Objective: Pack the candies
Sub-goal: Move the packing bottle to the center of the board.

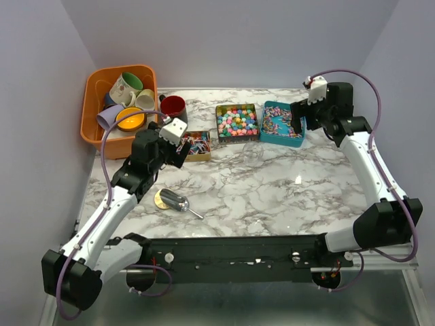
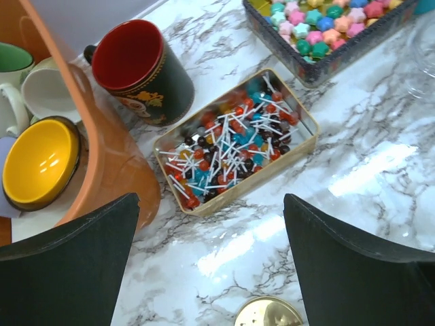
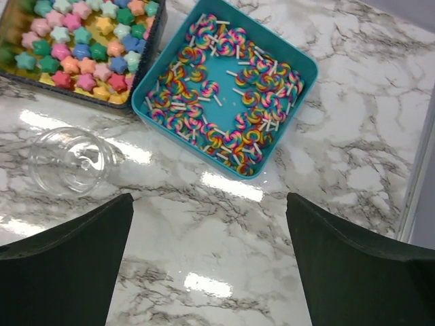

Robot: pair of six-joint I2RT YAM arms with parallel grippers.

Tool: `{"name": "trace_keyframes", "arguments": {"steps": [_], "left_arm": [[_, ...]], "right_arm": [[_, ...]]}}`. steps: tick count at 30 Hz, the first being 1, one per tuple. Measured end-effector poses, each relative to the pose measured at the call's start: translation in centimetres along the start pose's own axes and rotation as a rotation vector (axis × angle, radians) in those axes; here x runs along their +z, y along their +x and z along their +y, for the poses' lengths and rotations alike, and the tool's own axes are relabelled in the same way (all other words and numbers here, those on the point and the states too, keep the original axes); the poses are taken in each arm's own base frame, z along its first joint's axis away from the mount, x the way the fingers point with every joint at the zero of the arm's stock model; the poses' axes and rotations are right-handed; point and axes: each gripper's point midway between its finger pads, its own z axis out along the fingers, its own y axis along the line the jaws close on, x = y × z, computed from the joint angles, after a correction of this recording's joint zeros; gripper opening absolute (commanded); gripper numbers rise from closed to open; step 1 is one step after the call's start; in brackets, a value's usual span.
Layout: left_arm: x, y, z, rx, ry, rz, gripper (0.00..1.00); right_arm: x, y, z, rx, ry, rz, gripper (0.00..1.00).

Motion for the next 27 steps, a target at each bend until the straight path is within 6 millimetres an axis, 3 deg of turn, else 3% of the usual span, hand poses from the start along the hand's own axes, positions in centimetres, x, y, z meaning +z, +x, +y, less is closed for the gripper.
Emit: {"name": "trace_keyframes", "arguments": {"steps": [7, 12, 15, 17, 19, 23, 27], "left_arm": [[-0.7, -0.8, -3.3, 0.055, 0.143, -0.021, 0.99], [-0.7, -3.1, -5.5, 0.070, 0.243, -0.013, 0.99], [-1.2, -3.4, -6.4, 0.038, 0.278, -0.026, 0.98], [-1.5, -3.8, -6.9, 0.005, 0.296, -0.035, 0.89], [-1.7, -4.2, -7.5, -0.029, 0.319, -0.039, 0.83], [-1.2, -5.9, -9.8, -0.077, 0.415, -0.037, 0.83], [0.8, -7.0, -12.0, -0.094, 0.478, -0.001, 0.81]], "right_arm": [[-1.4, -1.1, 1.4, 0.027, -0.066, -0.048, 1.00], [-4.5, -1.9, 2.0, -0.025, -0.089, -0.092, 1.00], [-6.4, -2.2, 2.4, -0.059, -0.101, -0.114, 1.00], [-7.0, -2.0, 2.5, -0.060, -0.103, -0.112, 1.00], [-7.1, -1.6, 2.7, -0.054, -0.105, -0.105, 1.00], [-7.5, 1.2, 3.6, -0.043, -0.122, -0.063, 0.99], [-7.2, 2.5, 4.1, -0.026, -0.140, -0.033, 0.99]]}}
